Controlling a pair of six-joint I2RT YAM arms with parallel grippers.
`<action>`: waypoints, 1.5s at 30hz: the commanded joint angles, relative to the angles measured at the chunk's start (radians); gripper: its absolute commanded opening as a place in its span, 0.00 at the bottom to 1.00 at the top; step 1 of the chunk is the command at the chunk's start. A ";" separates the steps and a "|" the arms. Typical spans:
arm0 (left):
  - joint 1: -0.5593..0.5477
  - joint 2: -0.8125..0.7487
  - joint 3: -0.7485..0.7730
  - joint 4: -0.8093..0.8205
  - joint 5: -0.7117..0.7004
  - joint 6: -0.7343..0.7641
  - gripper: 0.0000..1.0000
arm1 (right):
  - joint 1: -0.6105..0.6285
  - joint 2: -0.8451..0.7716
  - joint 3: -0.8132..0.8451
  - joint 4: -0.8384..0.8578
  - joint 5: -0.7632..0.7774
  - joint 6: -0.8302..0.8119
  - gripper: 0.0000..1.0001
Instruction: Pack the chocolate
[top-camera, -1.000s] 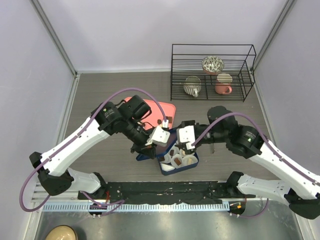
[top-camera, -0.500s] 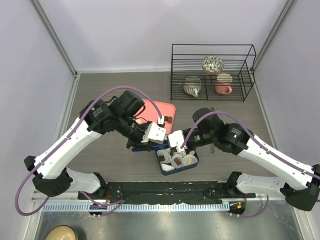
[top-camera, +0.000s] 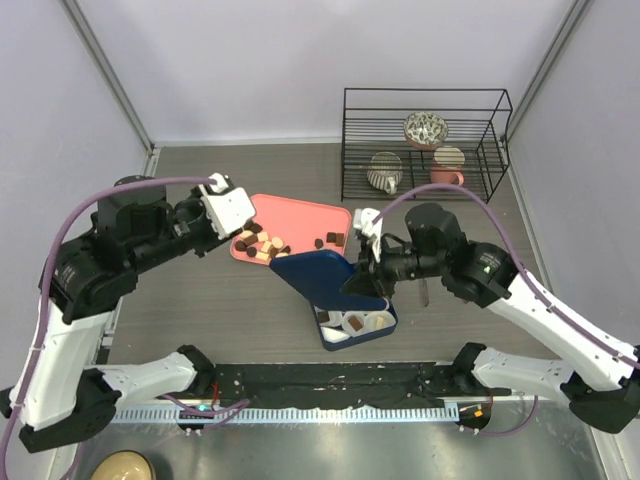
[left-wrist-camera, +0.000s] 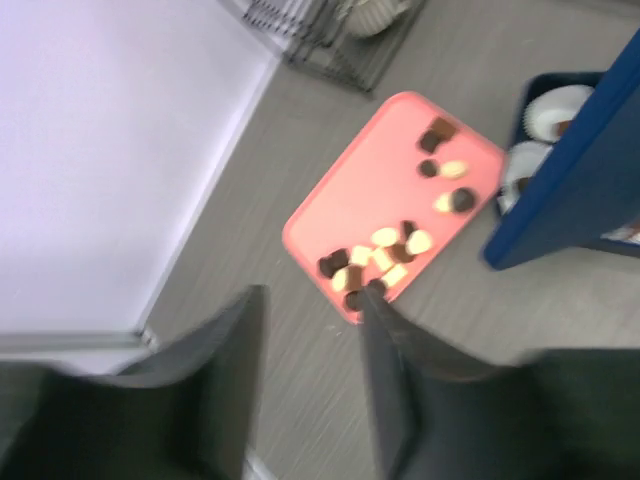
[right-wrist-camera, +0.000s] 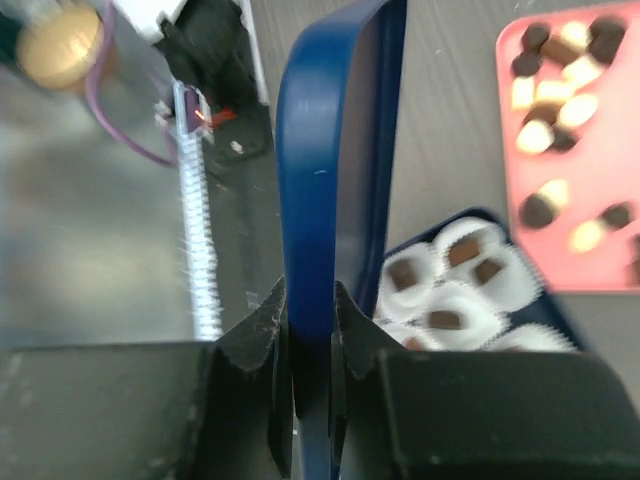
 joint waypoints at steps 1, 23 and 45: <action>0.095 -0.013 -0.122 0.198 -0.184 -0.138 0.57 | -0.208 0.025 0.012 0.037 -0.278 0.384 0.06; 0.191 -0.041 -0.393 0.180 -0.012 -0.239 0.79 | -0.639 0.083 -0.724 1.119 -0.573 1.341 0.01; 0.191 -0.073 -0.483 0.189 0.051 -0.222 0.80 | -0.650 0.194 -0.620 0.383 -0.248 0.765 0.08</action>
